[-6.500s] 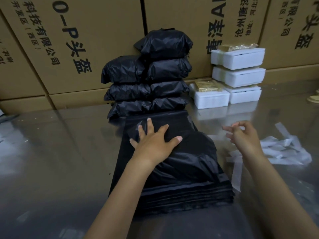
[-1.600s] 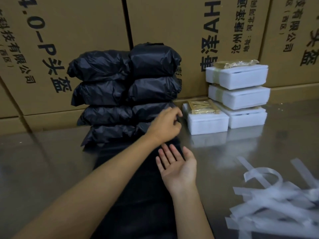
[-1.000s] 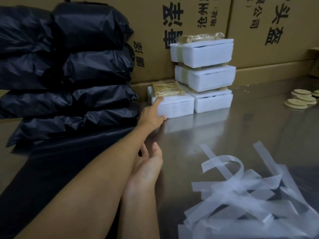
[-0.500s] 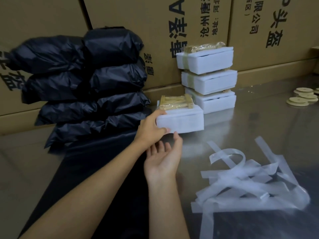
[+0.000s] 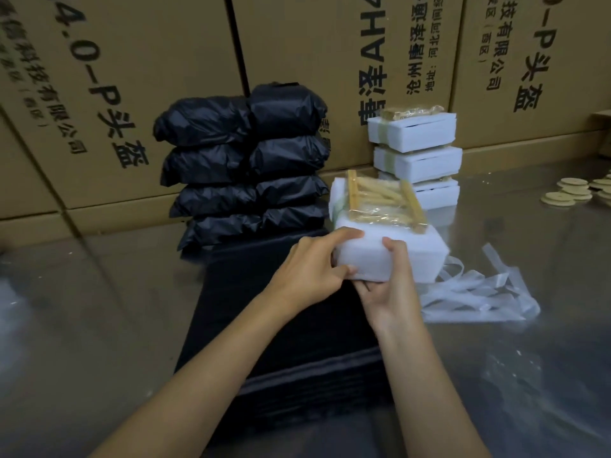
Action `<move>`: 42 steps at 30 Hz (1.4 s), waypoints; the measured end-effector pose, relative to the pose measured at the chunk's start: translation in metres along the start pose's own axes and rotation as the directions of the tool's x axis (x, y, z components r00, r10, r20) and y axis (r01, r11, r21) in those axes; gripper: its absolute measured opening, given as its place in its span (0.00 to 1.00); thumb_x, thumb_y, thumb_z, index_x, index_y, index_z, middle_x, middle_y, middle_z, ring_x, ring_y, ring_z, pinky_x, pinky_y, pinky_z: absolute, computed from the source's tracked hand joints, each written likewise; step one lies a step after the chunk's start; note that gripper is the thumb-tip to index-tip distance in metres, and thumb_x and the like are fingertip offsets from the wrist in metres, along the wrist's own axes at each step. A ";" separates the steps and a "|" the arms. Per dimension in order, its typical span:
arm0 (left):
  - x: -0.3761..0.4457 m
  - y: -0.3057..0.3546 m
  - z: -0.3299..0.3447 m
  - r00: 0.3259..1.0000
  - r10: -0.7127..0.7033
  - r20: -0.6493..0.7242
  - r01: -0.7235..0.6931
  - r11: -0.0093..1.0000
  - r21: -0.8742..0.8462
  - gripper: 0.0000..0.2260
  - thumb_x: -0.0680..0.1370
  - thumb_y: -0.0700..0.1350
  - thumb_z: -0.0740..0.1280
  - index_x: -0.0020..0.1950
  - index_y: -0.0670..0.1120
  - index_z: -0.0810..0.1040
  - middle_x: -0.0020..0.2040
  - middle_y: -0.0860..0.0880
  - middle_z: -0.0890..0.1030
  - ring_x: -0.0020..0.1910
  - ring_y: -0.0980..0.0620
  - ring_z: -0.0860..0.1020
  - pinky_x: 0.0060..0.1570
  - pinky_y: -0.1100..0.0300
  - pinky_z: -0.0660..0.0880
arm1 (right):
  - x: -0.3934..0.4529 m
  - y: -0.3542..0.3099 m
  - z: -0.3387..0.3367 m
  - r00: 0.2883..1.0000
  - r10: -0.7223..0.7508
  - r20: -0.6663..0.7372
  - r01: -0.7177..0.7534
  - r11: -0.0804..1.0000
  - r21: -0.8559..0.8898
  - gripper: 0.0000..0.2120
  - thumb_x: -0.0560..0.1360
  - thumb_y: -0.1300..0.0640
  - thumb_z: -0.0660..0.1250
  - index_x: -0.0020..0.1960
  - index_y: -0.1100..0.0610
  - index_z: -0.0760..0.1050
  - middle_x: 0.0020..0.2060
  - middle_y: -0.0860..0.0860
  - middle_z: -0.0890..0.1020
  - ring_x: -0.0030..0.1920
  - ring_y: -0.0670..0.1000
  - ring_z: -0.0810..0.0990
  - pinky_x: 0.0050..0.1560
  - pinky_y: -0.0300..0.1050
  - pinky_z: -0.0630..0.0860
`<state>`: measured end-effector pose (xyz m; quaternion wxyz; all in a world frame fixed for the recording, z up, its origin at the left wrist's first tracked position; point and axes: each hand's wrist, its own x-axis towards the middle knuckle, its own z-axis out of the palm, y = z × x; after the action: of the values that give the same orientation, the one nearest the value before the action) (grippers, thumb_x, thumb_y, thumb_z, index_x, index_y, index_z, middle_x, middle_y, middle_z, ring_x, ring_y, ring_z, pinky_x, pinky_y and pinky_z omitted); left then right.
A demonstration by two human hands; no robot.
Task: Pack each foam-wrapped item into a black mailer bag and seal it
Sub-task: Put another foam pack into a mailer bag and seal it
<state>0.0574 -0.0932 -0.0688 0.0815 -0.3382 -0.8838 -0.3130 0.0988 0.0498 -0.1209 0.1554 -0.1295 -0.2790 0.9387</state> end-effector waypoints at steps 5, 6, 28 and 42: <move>-0.035 0.011 -0.044 0.970 0.085 0.228 -0.066 0.994 -0.092 0.30 0.78 0.44 0.71 0.71 0.71 0.66 0.66 0.55 0.77 0.64 0.57 0.75 0.64 0.60 0.73 | -0.060 -0.018 0.010 0.976 -0.154 0.153 0.174 0.977 -0.126 0.15 0.76 0.53 0.67 0.63 0.51 0.77 0.53 0.51 0.87 0.54 0.52 0.86 0.56 0.49 0.82; -0.042 0.010 -0.051 0.953 0.073 0.295 -0.039 0.992 -0.118 0.31 0.78 0.43 0.70 0.71 0.72 0.65 0.68 0.55 0.75 0.67 0.58 0.72 0.64 0.61 0.71 | -0.069 -0.020 0.008 0.977 -0.148 0.151 0.168 0.977 -0.129 0.15 0.77 0.54 0.66 0.64 0.51 0.77 0.54 0.52 0.87 0.56 0.52 0.85 0.59 0.50 0.80; -0.174 -0.092 -0.072 0.967 -0.197 0.159 0.108 0.890 0.442 0.21 0.82 0.57 0.62 0.75 0.59 0.66 0.69 0.58 0.75 0.66 0.56 0.74 0.61 0.61 0.73 | -0.119 -0.013 -0.053 0.989 -0.063 0.135 0.070 0.996 -0.049 0.25 0.79 0.51 0.61 0.75 0.53 0.69 0.67 0.53 0.80 0.67 0.55 0.79 0.58 0.51 0.81; -0.182 -0.084 -0.075 0.993 -0.055 -0.108 0.089 0.937 0.339 0.14 0.71 0.26 0.66 0.37 0.46 0.82 0.60 0.53 0.82 0.57 0.50 0.80 0.52 0.51 0.78 | -0.117 -0.013 -0.057 0.986 -0.038 0.161 0.050 0.996 -0.071 0.27 0.78 0.50 0.63 0.75 0.55 0.69 0.68 0.55 0.79 0.67 0.56 0.78 0.64 0.54 0.77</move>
<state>0.1358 -0.2865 -0.1160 0.1703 -0.2707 -0.9315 -0.1731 0.2282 0.0448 -0.1414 0.1484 -0.0536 -0.3281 0.9314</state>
